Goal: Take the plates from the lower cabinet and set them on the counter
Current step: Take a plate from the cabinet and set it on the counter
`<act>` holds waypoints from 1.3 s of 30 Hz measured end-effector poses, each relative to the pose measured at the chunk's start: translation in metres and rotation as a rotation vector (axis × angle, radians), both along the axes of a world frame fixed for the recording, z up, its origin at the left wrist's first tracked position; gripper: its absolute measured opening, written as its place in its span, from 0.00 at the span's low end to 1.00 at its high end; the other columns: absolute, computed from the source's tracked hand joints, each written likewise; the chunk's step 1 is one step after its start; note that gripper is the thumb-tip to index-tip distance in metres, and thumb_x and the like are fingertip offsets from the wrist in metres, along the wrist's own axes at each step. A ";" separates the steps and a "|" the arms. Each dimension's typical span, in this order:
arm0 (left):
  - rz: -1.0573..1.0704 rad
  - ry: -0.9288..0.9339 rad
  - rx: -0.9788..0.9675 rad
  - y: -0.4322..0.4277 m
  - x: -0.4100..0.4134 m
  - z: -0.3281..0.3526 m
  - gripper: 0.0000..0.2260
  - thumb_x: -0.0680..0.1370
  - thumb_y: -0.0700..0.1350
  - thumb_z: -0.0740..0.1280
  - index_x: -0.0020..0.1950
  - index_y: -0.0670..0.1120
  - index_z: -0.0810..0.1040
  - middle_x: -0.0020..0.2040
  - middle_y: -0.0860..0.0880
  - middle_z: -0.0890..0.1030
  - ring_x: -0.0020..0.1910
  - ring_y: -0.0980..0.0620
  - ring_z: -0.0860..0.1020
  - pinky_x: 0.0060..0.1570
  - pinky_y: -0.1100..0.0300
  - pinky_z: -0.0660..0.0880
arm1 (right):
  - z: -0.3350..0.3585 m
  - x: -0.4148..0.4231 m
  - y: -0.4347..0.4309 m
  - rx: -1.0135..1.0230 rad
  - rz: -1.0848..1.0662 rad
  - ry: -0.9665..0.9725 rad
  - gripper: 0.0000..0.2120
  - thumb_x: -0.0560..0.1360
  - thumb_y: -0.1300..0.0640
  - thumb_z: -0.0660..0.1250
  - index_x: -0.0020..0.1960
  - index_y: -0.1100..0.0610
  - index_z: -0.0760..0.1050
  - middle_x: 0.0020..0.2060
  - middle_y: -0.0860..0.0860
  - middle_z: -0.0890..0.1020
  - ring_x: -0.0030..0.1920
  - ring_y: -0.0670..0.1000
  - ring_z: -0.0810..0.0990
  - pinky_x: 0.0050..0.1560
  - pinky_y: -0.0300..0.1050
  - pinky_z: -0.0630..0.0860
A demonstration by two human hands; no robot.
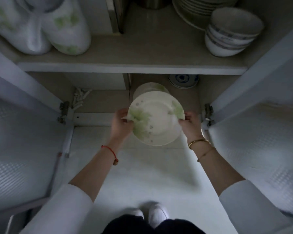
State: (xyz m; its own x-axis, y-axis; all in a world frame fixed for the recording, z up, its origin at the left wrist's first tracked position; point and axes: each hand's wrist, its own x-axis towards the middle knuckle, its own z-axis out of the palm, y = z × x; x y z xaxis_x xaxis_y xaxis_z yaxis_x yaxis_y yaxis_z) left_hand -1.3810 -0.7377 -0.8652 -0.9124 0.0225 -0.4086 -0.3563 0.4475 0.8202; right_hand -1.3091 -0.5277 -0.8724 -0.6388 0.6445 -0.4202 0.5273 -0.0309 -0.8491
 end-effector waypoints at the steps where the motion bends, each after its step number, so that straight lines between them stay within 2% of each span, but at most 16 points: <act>1: 0.008 -0.013 -0.003 -0.003 0.012 0.019 0.22 0.71 0.30 0.65 0.64 0.41 0.75 0.60 0.45 0.80 0.52 0.45 0.81 0.47 0.52 0.81 | 0.018 0.012 -0.004 -0.011 -0.012 -0.001 0.13 0.73 0.68 0.65 0.56 0.62 0.75 0.47 0.55 0.80 0.47 0.53 0.77 0.47 0.42 0.71; 3: 0.035 -0.027 -0.001 -0.008 0.034 0.064 0.20 0.72 0.30 0.65 0.63 0.43 0.74 0.59 0.47 0.79 0.52 0.46 0.79 0.45 0.57 0.78 | 0.062 0.037 -0.011 -0.026 -0.050 0.004 0.11 0.73 0.67 0.66 0.54 0.58 0.74 0.45 0.52 0.80 0.45 0.51 0.78 0.43 0.40 0.72; 7: 0.046 -0.026 0.042 -0.019 0.076 0.162 0.20 0.72 0.30 0.65 0.62 0.42 0.75 0.58 0.45 0.80 0.54 0.45 0.78 0.52 0.50 0.78 | 0.158 0.082 -0.031 -0.035 -0.118 0.036 0.12 0.73 0.70 0.65 0.53 0.58 0.74 0.42 0.51 0.79 0.38 0.44 0.77 0.34 0.33 0.73; 10: 0.050 -0.015 0.081 -0.029 0.102 0.232 0.20 0.72 0.29 0.65 0.61 0.44 0.77 0.57 0.46 0.81 0.55 0.47 0.79 0.55 0.50 0.78 | 0.231 0.110 -0.045 -0.056 -0.187 0.092 0.13 0.72 0.73 0.65 0.52 0.60 0.75 0.39 0.48 0.80 0.37 0.44 0.77 0.31 0.26 0.72; 13: 0.057 -0.047 0.165 -0.038 0.128 0.316 0.21 0.74 0.29 0.66 0.62 0.47 0.76 0.58 0.50 0.81 0.53 0.56 0.80 0.56 0.58 0.77 | 0.316 0.140 -0.052 -0.101 -0.207 0.133 0.13 0.72 0.74 0.64 0.52 0.61 0.76 0.40 0.51 0.80 0.38 0.47 0.77 0.34 0.30 0.73; 15: 0.045 -0.036 0.195 -0.041 0.140 0.367 0.21 0.74 0.30 0.66 0.65 0.47 0.76 0.59 0.53 0.81 0.51 0.64 0.80 0.50 0.68 0.76 | 0.369 0.155 -0.054 -0.119 -0.217 0.158 0.13 0.72 0.74 0.64 0.52 0.61 0.76 0.38 0.51 0.79 0.37 0.46 0.76 0.34 0.31 0.73; 17: 0.021 -0.005 0.196 -0.042 0.144 0.417 0.22 0.74 0.31 0.67 0.65 0.47 0.76 0.58 0.54 0.81 0.49 0.68 0.80 0.46 0.72 0.75 | 0.420 0.167 -0.054 -0.144 -0.239 0.162 0.12 0.72 0.73 0.65 0.53 0.63 0.76 0.37 0.52 0.78 0.35 0.46 0.75 0.34 0.34 0.72; 21: -0.064 0.067 0.225 -0.039 0.155 0.516 0.22 0.73 0.30 0.68 0.65 0.44 0.76 0.59 0.49 0.82 0.56 0.56 0.81 0.55 0.59 0.78 | 0.517 0.192 -0.051 -0.165 -0.287 0.212 0.11 0.72 0.73 0.65 0.52 0.63 0.77 0.37 0.52 0.77 0.37 0.49 0.74 0.36 0.37 0.73; 25: -0.160 0.099 0.282 -0.029 0.166 0.593 0.22 0.73 0.30 0.69 0.65 0.44 0.77 0.59 0.49 0.82 0.55 0.56 0.82 0.54 0.62 0.79 | 0.596 0.220 -0.047 -0.168 -0.344 0.275 0.11 0.73 0.72 0.65 0.52 0.61 0.76 0.40 0.53 0.78 0.41 0.51 0.75 0.39 0.39 0.75; 27: -0.222 0.113 0.306 -0.022 0.173 0.623 0.22 0.72 0.29 0.69 0.64 0.44 0.77 0.58 0.48 0.83 0.51 0.57 0.82 0.53 0.62 0.79 | 0.628 0.239 -0.046 -0.168 -0.395 0.323 0.11 0.73 0.73 0.65 0.51 0.60 0.76 0.42 0.55 0.78 0.40 0.50 0.74 0.35 0.33 0.75; 29: -0.302 0.110 0.339 -0.012 0.181 0.645 0.21 0.72 0.29 0.69 0.62 0.46 0.78 0.57 0.48 0.84 0.49 0.58 0.82 0.54 0.59 0.79 | 0.652 0.261 -0.043 -0.162 -0.438 0.348 0.13 0.73 0.73 0.64 0.53 0.61 0.76 0.44 0.57 0.77 0.42 0.50 0.74 0.34 0.31 0.73; 32: -0.425 0.097 0.401 0.009 0.196 0.667 0.21 0.71 0.29 0.69 0.57 0.52 0.79 0.55 0.51 0.84 0.52 0.57 0.82 0.54 0.59 0.79 | 0.675 0.299 -0.037 -0.135 -0.503 0.336 0.14 0.72 0.72 0.63 0.55 0.60 0.76 0.46 0.56 0.80 0.44 0.51 0.76 0.40 0.39 0.75; 35: -0.550 0.037 0.455 0.037 0.217 0.682 0.21 0.71 0.32 0.71 0.56 0.55 0.79 0.53 0.54 0.85 0.53 0.57 0.83 0.50 0.64 0.79 | 0.690 0.341 -0.027 -0.117 -0.634 0.307 0.17 0.72 0.71 0.64 0.59 0.60 0.77 0.51 0.60 0.82 0.48 0.55 0.79 0.49 0.51 0.76; 39: -0.682 -0.079 0.505 0.084 0.247 0.694 0.20 0.72 0.33 0.71 0.59 0.51 0.79 0.54 0.52 0.85 0.54 0.55 0.84 0.51 0.61 0.81 | 0.703 0.391 -0.010 -0.099 -0.802 0.326 0.20 0.73 0.70 0.65 0.63 0.59 0.76 0.53 0.61 0.82 0.48 0.55 0.79 0.51 0.51 0.76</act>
